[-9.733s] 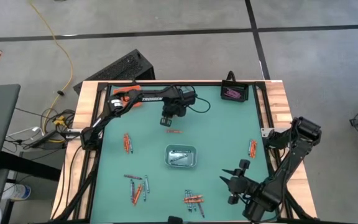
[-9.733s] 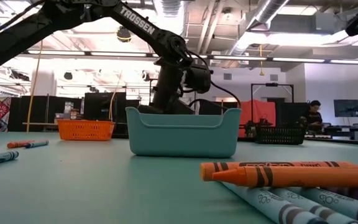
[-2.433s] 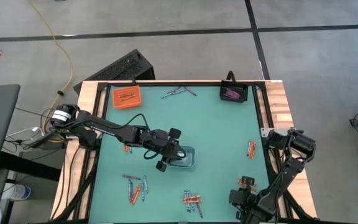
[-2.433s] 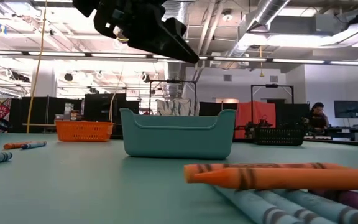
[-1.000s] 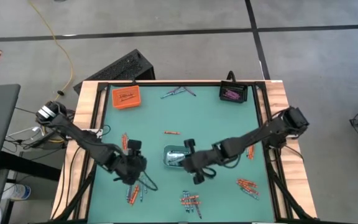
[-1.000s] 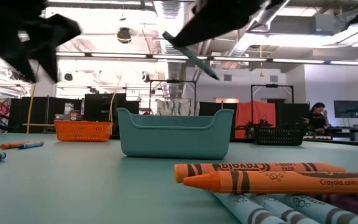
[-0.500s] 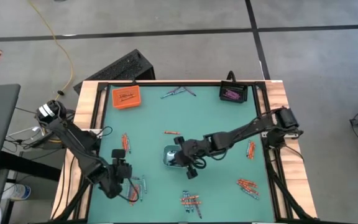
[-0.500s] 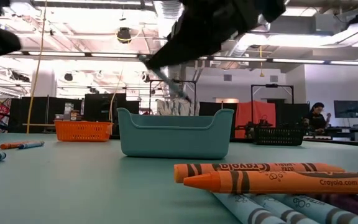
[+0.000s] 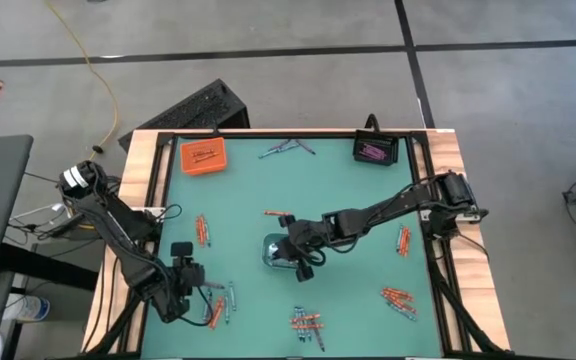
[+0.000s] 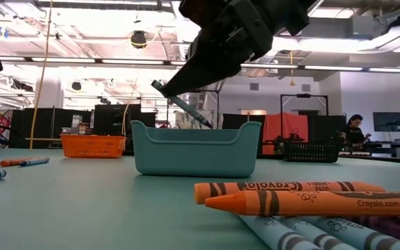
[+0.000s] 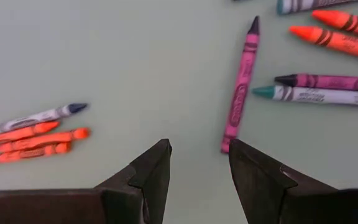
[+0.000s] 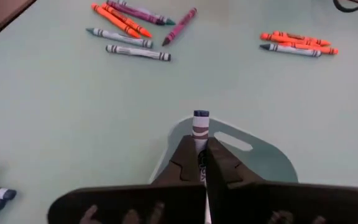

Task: Sort crayons
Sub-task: Put the blue crayon into the blue bin, then put the violet crayon into the black bin

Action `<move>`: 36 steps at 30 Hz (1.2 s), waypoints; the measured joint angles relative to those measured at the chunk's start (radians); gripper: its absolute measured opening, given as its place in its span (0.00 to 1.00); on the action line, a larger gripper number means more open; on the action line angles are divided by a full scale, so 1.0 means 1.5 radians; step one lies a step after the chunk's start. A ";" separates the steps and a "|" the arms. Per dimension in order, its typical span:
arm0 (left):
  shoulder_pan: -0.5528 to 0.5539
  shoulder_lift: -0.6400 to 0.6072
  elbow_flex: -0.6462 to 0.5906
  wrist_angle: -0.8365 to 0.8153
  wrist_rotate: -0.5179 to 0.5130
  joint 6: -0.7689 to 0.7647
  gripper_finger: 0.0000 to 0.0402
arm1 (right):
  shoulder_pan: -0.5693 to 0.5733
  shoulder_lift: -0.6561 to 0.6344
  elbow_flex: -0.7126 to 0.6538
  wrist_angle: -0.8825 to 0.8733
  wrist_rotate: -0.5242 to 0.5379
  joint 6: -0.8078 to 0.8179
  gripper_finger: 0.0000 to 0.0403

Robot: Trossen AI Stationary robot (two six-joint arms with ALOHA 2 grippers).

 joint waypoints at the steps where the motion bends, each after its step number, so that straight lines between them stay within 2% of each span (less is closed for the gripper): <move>1: 0.000 0.000 -0.006 0.015 0.000 0.001 0.38 | -0.001 0.000 0.000 -0.004 0.000 0.001 0.02; 14: 0.014 0.000 -0.073 0.172 0.036 0.017 0.38 | -0.003 0.000 0.000 -0.033 -0.003 0.038 0.04; 25: 0.050 -0.002 -0.110 0.206 0.077 0.020 0.37 | -0.011 0.000 0.000 -0.041 0.004 0.054 0.24; 29: 0.050 -0.001 -0.109 0.211 0.079 0.047 0.30 | -0.010 0.000 0.000 -0.040 0.004 0.051 0.26; 36: 0.050 -0.001 -0.109 0.214 0.084 0.078 0.03 | -0.010 0.000 0.000 -0.041 0.004 0.040 0.27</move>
